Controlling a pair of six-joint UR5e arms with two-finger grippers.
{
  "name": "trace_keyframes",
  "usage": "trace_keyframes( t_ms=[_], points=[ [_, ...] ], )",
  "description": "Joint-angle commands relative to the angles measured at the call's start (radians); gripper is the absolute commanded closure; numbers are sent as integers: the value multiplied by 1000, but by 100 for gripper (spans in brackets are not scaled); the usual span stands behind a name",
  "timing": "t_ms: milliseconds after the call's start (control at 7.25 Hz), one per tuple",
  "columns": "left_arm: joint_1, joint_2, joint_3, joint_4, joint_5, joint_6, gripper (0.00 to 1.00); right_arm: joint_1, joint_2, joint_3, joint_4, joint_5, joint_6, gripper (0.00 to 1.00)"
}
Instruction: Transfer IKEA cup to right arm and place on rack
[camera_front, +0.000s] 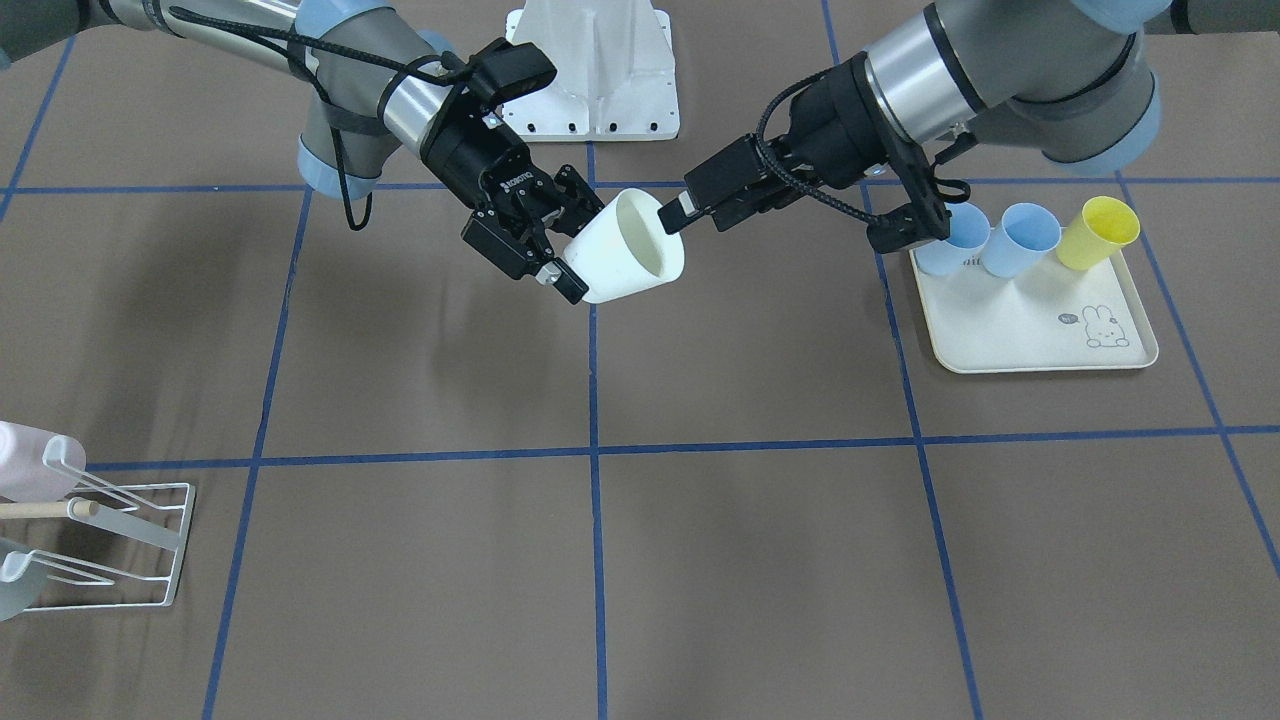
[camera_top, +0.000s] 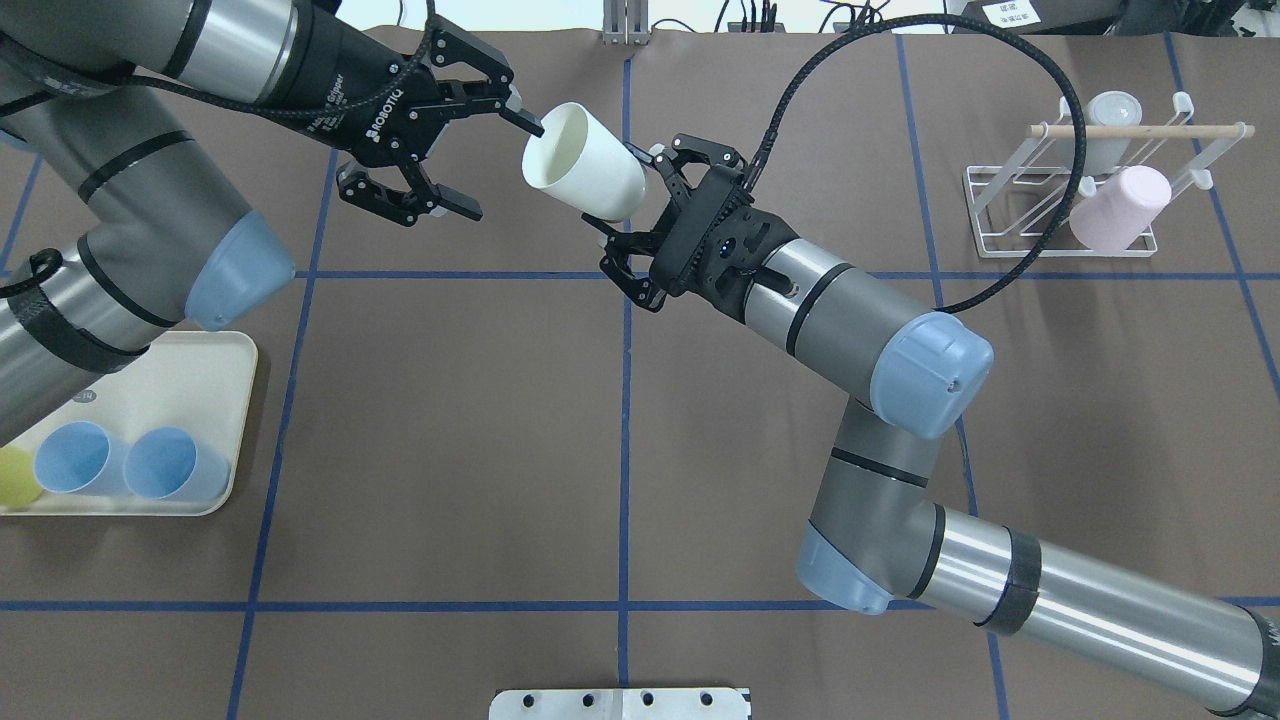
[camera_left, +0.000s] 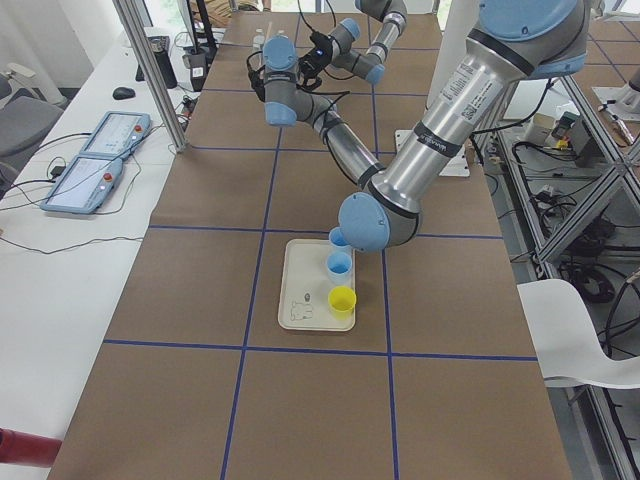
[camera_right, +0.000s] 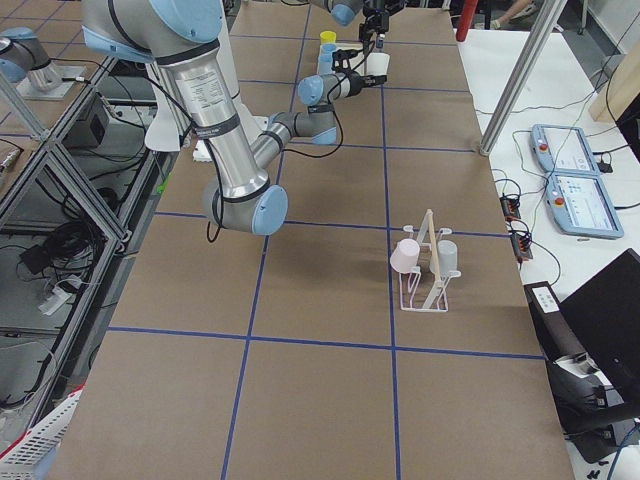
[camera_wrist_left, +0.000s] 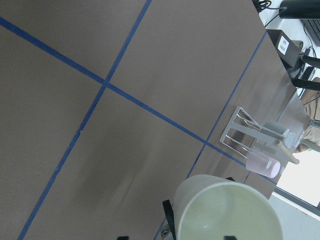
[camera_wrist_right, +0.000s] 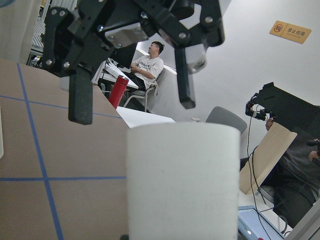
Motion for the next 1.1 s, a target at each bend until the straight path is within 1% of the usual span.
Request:
trace_keyframes(
  t_ms=[0, 138, 276, 414, 552, 690, 828, 966],
  points=[
    [-13, 37, 6, 10, 7, 104, 0, 14, -18, 32, -135, 0, 31, 49],
    [-24, 89, 6, 11, 7, 182, 0, 32, -18, 83, -293, 0, 43, 56],
    [-34, 129, 18, 11, 7, 254, 0, 51, -27, 139, -467, 0, 47, 68],
    [-41, 170, 23, 11, 10, 317, 0, 74, -40, 204, -672, 1, 45, 81],
    [-44, 204, 26, 11, 42, 357, 0, 107, -40, 268, -876, 5, 28, 89],
    [-41, 233, 28, 11, 68, 396, 0, 137, -40, 308, -989, 11, -4, 87],
    [-39, 239, 40, 11, 73, 411, 0, 163, -53, 315, -1010, 6, -133, 75],
    [-38, 240, 45, 11, 79, 411, 0, 193, -96, 315, -1018, 3, -282, 72]
  ],
)
